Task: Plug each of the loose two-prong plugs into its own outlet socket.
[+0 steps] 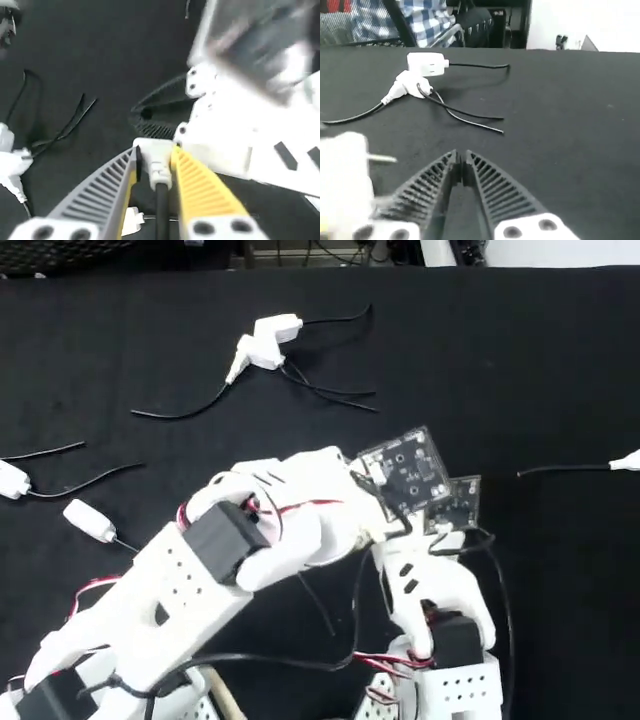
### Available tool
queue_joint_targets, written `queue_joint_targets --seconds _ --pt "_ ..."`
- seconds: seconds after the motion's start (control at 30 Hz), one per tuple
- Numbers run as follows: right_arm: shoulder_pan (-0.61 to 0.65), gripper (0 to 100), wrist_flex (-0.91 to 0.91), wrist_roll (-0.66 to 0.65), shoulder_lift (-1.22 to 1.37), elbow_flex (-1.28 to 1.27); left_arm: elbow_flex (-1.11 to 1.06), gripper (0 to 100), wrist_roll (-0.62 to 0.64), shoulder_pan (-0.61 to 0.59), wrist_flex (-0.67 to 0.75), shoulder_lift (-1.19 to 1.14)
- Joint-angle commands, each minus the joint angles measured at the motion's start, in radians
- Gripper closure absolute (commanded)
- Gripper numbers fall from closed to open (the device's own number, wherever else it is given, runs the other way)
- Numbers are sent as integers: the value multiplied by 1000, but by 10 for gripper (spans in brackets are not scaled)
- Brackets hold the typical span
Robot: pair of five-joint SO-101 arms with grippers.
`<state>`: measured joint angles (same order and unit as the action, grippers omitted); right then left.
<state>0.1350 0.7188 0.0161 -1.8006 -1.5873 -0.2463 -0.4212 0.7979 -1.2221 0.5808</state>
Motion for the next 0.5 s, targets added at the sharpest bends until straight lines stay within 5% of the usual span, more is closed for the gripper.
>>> queue_joint_targets --seconds 0.0,0.2,0.47 --pt "21 986 -3 -9 -87 2 45 973 11 10 3 35" --pt "-6 986 -18 -37 -87 -5 5 973 8 -67 -15 26" --pt "-38 986 -72 -34 -87 -36 -79 973 35 -469 -15 -61"
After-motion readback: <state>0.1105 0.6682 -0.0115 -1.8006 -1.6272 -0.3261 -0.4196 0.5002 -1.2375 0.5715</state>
